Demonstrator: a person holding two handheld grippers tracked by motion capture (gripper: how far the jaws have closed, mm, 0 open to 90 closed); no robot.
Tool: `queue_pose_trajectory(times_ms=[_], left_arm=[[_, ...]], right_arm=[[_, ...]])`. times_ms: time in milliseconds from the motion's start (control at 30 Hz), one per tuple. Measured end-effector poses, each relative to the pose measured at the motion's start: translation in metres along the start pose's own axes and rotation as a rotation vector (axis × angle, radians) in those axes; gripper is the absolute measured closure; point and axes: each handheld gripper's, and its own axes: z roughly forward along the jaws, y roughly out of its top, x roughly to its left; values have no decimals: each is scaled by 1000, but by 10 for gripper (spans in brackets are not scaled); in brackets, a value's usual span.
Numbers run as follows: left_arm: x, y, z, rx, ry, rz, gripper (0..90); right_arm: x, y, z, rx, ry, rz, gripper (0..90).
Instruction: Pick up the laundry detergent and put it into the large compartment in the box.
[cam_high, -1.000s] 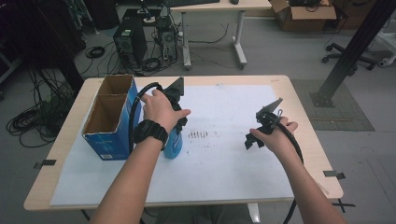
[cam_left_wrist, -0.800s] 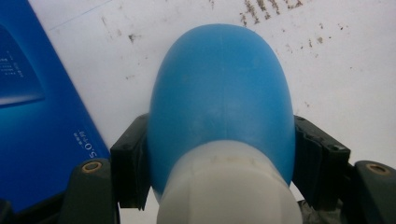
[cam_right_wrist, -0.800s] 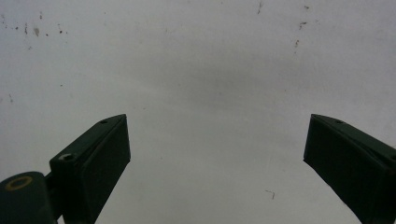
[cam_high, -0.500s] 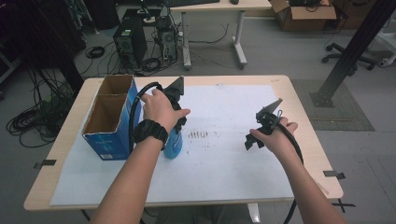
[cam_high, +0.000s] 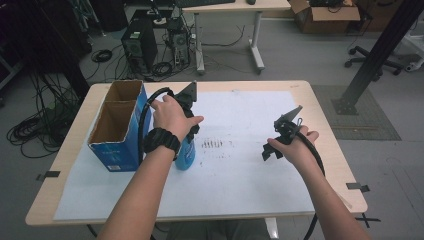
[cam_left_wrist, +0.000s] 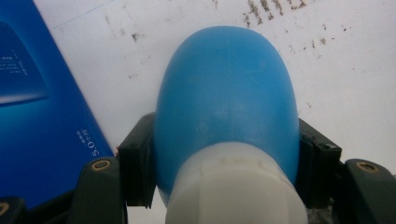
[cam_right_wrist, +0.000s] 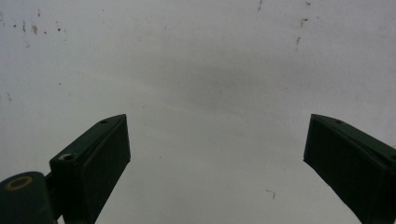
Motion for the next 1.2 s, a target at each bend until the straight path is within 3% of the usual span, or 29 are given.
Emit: queue_pose_trajectory(times_ms=[467, 667, 1200], left_arm=[[0, 1, -2, 7, -16, -3, 372], [0, 0, -7, 17, -27, 14, 373], [9, -1, -78, -43, -17, 34, 373]], right_arm=[[0, -1, -1, 0, 3, 0, 73], [0, 0, -3, -1, 2, 0, 73], [8, 2, -13, -6, -5, -14, 74]])
